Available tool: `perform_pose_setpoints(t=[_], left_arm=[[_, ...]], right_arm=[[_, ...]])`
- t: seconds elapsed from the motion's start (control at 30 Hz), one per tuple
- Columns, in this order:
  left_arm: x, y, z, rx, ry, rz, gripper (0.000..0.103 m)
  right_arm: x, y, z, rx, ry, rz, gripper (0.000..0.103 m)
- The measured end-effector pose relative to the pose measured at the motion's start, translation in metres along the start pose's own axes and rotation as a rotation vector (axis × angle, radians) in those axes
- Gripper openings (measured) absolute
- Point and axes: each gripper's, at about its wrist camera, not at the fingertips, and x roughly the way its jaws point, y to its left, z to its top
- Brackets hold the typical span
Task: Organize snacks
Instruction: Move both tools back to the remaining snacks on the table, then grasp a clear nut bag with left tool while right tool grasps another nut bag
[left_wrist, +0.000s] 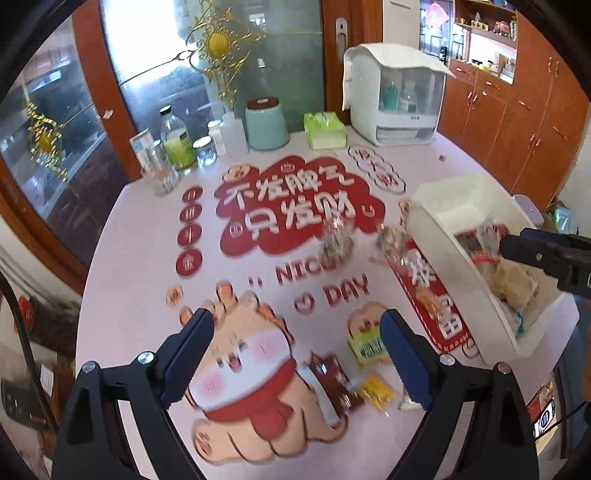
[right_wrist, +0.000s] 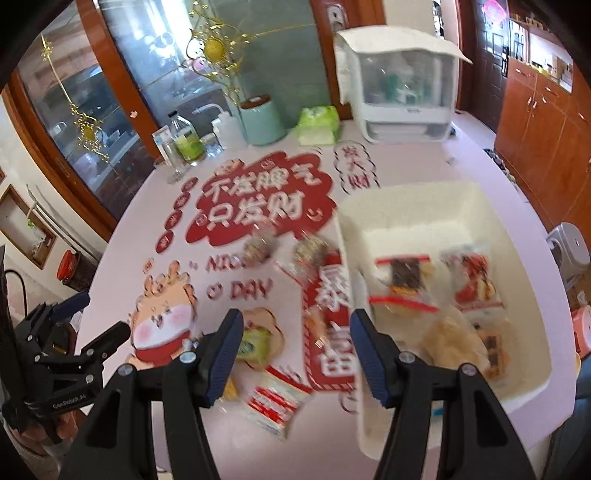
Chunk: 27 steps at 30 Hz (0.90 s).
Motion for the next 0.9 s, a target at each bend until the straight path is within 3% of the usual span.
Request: perform_pose_setpoints(t=[0.17, 0.33, 0.57, 0.8, 0.9], left_arm=[[0.031, 0.020, 0.059, 0.051, 0.006, -0.064, 0.091], [0.099, 0.017, 0.090, 0.089, 0.061, -0.113, 0.091], [0.212, -0.010, 0.083, 0.118, 0.181, -0.164, 0.090], [0.261, -0.025, 0.077, 0.135, 0.219, -0.191, 0.085], [0.273, -0.028, 0.077, 0.107, 0.241, -0.249, 0.082]], right_arm=[[0.015, 0.025, 0.034, 0.023, -0.041, -0.045, 0.061], [0.062, 0.021, 0.053, 0.152, 0.044, -0.063, 0.061], [0.130, 0.003, 0.040, 0.319, 0.146, -0.128, 0.061], [0.165, -0.007, 0.037, 0.430, 0.157, -0.162, 0.061], [0.178, -0.013, 0.038, 0.476, 0.175, -0.165, 0.061]])
